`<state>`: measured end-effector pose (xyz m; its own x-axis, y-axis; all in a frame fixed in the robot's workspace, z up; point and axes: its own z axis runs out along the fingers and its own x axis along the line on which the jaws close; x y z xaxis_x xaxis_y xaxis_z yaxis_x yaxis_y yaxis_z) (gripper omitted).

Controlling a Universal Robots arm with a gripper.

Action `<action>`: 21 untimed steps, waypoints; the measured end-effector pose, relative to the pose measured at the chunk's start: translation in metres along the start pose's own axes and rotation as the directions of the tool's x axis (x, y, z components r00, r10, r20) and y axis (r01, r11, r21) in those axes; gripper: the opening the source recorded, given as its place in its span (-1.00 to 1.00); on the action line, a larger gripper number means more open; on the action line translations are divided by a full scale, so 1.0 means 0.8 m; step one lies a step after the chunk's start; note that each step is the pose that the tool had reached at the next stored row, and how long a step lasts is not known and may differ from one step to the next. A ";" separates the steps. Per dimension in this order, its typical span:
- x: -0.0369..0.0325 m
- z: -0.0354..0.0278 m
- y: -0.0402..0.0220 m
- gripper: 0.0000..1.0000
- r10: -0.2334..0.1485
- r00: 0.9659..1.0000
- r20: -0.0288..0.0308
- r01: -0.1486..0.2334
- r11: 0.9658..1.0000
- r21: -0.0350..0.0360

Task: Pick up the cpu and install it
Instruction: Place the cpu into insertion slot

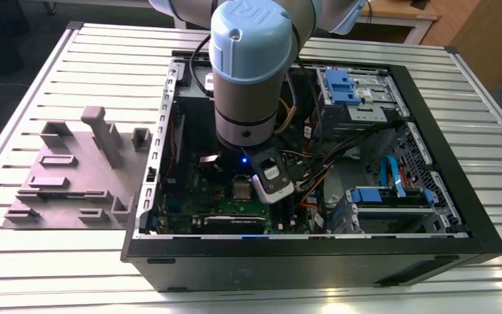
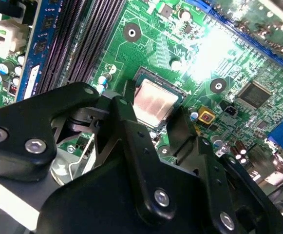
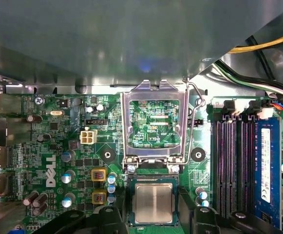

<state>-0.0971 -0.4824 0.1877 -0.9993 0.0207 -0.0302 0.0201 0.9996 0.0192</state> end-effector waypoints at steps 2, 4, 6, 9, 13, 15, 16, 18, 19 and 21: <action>-0.0001 -0.0036 0.0001 0.07 0.000 1.000 0.000 0.000 1.000 0.000; -0.0003 -0.0092 0.0002 0.07 0.000 1.000 0.000 0.000 1.000 0.000; -0.0004 -0.0151 0.0003 0.07 0.000 1.000 0.000 0.000 1.000 0.000; -0.0007 -0.0223 0.0004 0.07 0.000 1.000 0.000 0.000 1.000 0.000; -0.0007 -0.0223 0.0004 0.07 0.000 1.000 0.000 0.000 1.000 0.000; -0.0007 -0.0224 0.0004 0.07 0.000 1.000 0.000 0.000 1.000 0.000; -0.0007 -0.0224 0.0004 0.04 0.000 1.000 0.000 0.000 1.000 0.000; -0.0007 -0.0224 0.0004 -0.09 0.000 1.000 0.000 0.000 1.000 0.000; -0.0007 -0.0224 0.0004 -0.22 0.000 1.000 0.000 0.000 1.000 0.000; -0.0007 -0.0225 0.0004 -0.33 0.000 1.000 0.000 0.000 1.000 0.000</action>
<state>-0.0971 -0.4825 0.2057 -0.9993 0.0207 -0.0302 0.0201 0.9996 0.0192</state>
